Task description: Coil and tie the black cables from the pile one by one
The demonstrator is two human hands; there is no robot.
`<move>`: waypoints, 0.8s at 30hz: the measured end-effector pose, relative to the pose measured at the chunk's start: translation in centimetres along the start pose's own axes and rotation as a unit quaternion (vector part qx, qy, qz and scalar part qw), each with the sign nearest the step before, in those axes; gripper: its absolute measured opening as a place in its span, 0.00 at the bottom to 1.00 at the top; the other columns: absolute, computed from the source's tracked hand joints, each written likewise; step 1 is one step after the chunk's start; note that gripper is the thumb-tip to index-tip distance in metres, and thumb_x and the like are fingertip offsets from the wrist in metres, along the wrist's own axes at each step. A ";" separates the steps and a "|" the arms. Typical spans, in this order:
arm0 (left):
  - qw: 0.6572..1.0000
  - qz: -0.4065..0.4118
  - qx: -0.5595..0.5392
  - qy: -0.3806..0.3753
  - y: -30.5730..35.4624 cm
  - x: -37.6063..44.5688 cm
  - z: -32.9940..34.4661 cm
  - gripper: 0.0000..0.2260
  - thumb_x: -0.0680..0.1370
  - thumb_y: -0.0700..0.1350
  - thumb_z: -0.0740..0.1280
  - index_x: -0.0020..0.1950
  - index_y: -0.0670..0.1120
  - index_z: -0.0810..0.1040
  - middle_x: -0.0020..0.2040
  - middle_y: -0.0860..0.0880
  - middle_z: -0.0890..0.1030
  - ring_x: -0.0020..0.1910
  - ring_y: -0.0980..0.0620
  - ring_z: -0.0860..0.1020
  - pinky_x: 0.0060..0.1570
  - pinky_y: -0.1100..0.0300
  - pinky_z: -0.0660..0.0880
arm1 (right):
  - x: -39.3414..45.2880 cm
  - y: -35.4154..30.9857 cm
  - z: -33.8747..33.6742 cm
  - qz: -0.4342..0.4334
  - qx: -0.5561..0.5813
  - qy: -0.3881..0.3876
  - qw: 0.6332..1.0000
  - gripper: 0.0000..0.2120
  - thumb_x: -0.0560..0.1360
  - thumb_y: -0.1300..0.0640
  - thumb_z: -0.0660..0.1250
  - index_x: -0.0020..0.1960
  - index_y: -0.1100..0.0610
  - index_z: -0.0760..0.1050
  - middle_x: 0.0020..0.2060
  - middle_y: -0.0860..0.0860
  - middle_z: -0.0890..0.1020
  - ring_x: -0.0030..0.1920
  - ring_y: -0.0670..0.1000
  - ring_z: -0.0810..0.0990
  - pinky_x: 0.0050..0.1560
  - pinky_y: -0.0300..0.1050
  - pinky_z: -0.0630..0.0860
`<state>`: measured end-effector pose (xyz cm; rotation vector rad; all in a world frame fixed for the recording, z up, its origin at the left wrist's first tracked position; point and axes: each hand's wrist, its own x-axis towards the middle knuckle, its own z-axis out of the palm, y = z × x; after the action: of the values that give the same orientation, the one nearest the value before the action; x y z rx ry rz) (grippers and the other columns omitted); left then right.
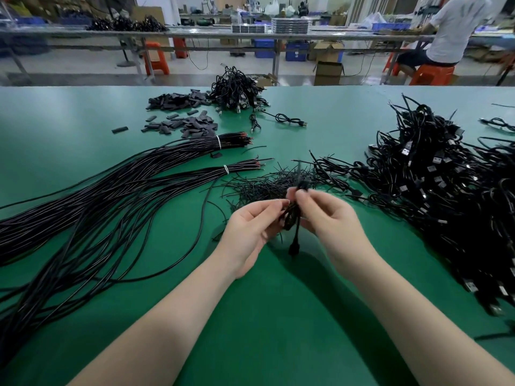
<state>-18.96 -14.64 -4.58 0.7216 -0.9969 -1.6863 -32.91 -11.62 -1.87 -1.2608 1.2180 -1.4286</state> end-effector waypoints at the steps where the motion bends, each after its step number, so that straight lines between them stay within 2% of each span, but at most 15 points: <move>1: 1.000 -0.005 -0.008 0.006 0.1 0.0 -0.1 0.10 0.73 0.45 0.69 0.50 0.44 0.84 0.49 0.47 0.85 0.48 0.52 0.82 0.49 0.61 0.79 | 0.1 -0.9 -0.5 0.006 0.035 0.013 0.999 0.11 0.71 0.47 0.69 0.48 0.52 0.82 0.47 0.50 0.86 0.49 0.50 0.81 0.59 0.52 0.77; 3: 1.000 -0.014 -0.012 0.019 0.3 0.1 -0.3 0.08 0.78 0.44 0.66 0.53 0.45 0.84 0.52 0.48 0.84 0.50 0.52 0.81 0.51 0.59 0.79 | 0.9 -3.4 -2.8 -0.018 0.066 0.044 0.997 0.15 0.68 0.43 0.68 0.49 0.51 0.81 0.43 0.50 0.86 0.45 0.53 0.81 0.57 0.52 0.78; 5: 1.000 -0.013 0.005 0.015 0.4 -0.1 -0.4 0.09 0.81 0.41 0.64 0.51 0.45 0.84 0.48 0.48 0.84 0.46 0.52 0.81 0.47 0.60 0.79 | 1.9 -6.6 -6.7 -0.103 -0.045 0.116 0.987 0.14 0.69 0.38 0.67 0.49 0.45 0.81 0.36 0.44 0.83 0.39 0.49 0.83 0.48 0.48 0.82; 6: 1.000 -0.008 0.023 0.008 0.4 -0.1 -0.3 0.10 0.81 0.40 0.63 0.49 0.46 0.85 0.46 0.48 0.84 0.44 0.53 0.81 0.45 0.61 0.78 | 2.8 -7.9 -9.5 -0.162 -0.168 0.175 0.956 0.14 0.71 0.34 0.65 0.51 0.40 0.80 0.35 0.42 0.82 0.37 0.47 0.82 0.43 0.47 0.82; 8: 0.998 0.003 0.058 0.002 0.3 -0.3 0.0 0.13 0.81 0.38 0.62 0.46 0.48 0.86 0.42 0.49 0.83 0.40 0.54 0.80 0.42 0.62 0.78 | 5.1 -9.4 -15.7 -0.231 -0.430 0.293 0.822 0.18 0.75 0.30 0.56 0.60 0.35 0.72 0.41 0.43 0.79 0.40 0.51 0.81 0.41 0.49 0.79; 9: 0.997 0.009 0.071 0.007 0.2 -0.4 0.0 0.14 0.81 0.38 0.62 0.45 0.49 0.86 0.41 0.50 0.83 0.39 0.55 0.79 0.41 0.62 0.77 | 6.1 -9.4 -18.7 -0.211 -0.513 0.332 0.763 0.21 0.76 0.30 0.53 0.64 0.37 0.68 0.46 0.48 0.78 0.44 0.55 0.79 0.45 0.54 0.79; 10: 0.997 0.017 0.080 0.016 0.1 -0.4 0.1 0.14 0.81 0.37 0.62 0.45 0.49 0.86 0.40 0.50 0.82 0.38 0.55 0.79 0.40 0.62 0.77 | 6.8 -9.0 -21.3 -0.164 -0.569 0.356 0.723 0.23 0.76 0.31 0.52 0.66 0.41 0.65 0.50 0.54 0.76 0.47 0.59 0.77 0.47 0.59 0.78; 11: 0.995 0.028 0.089 0.029 0.0 -0.4 0.1 0.14 0.81 0.37 0.62 0.45 0.49 0.85 0.39 0.50 0.82 0.37 0.55 0.78 0.39 0.62 0.77 | 7.1 -8.1 -23.9 -0.112 -0.617 0.365 0.688 0.26 0.76 0.32 0.51 0.67 0.45 0.65 0.52 0.58 0.74 0.48 0.63 0.76 0.48 0.62 0.77; 12: 0.992 0.044 0.106 0.044 -0.1 -0.5 0.2 0.14 0.81 0.36 0.62 0.46 0.49 0.85 0.38 0.51 0.82 0.37 0.55 0.78 0.38 0.62 0.76 | 7.2 -6.9 -26.3 -0.059 -0.652 0.348 0.671 0.29 0.75 0.32 0.51 0.67 0.50 0.66 0.52 0.62 0.74 0.49 0.66 0.75 0.50 0.65 0.76; 14: 0.978 0.088 0.170 0.079 -0.5 -0.7 0.1 0.13 0.81 0.36 0.62 0.47 0.50 0.83 0.37 0.54 0.82 0.35 0.57 0.77 0.37 0.63 0.76 | 6.3 -5.3 -28.9 0.026 -0.692 0.283 0.664 0.37 0.71 0.32 0.46 0.64 0.60 0.67 0.52 0.68 0.75 0.51 0.70 0.75 0.55 0.69 0.73; 16: 0.950 0.140 0.257 0.110 -0.8 -1.0 0.0 0.12 0.80 0.38 0.63 0.49 0.53 0.82 0.38 0.57 0.82 0.34 0.58 0.76 0.35 0.63 0.75 | 5.7 -5.1 -29.4 0.038 -0.698 0.260 0.666 0.43 0.69 0.32 0.43 0.64 0.67 0.66 0.56 0.73 0.73 0.58 0.73 0.71 0.62 0.70 0.67; 17: 0.932 0.165 0.298 0.121 -0.9 -1.1 0.0 0.12 0.80 0.39 0.63 0.50 0.55 0.81 0.39 0.57 0.82 0.33 0.59 0.75 0.34 0.63 0.74 | 5.5 -5.6 -28.6 0.045 -0.697 0.266 0.664 0.43 0.69 0.31 0.42 0.64 0.66 0.66 0.58 0.74 0.71 0.60 0.74 0.70 0.64 0.69 0.66; 19: 0.885 0.215 0.393 0.128 -1.0 -1.4 -0.1 0.11 0.80 0.41 0.63 0.51 0.57 0.80 0.43 0.57 0.81 0.34 0.59 0.74 0.33 0.65 0.71 | 5.0 -7.5 -25.2 0.053 -0.697 0.288 0.654 0.36 0.71 0.31 0.43 0.61 0.59 0.65 0.60 0.72 0.69 0.62 0.73 0.68 0.63 0.71 0.66; 22: 0.792 0.271 0.530 0.137 -0.5 -1.6 -0.4 0.11 0.79 0.40 0.64 0.56 0.54 0.80 0.49 0.59 0.78 0.44 0.58 0.75 0.42 0.61 0.75 | 3.7 -8.8 -18.7 -0.048 -0.718 0.278 0.637 0.26 0.77 0.37 0.50 0.63 0.55 0.69 0.63 0.65 0.73 0.67 0.67 0.67 0.67 0.76 0.54; 24: 0.745 0.274 0.587 0.158 0.3 -1.5 -1.1 0.12 0.78 0.40 0.64 0.58 0.52 0.80 0.53 0.57 0.78 0.50 0.57 0.76 0.48 0.58 0.75 | 2.8 -8.1 -14.1 -0.113 -0.714 0.227 0.652 0.23 0.79 0.40 0.55 0.66 0.53 0.71 0.63 0.59 0.76 0.67 0.61 0.70 0.70 0.71 0.48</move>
<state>-17.45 -13.54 -4.84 1.2716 -1.7747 -0.2288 -47.26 -11.30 6.32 -2.1182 2.9019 -0.7089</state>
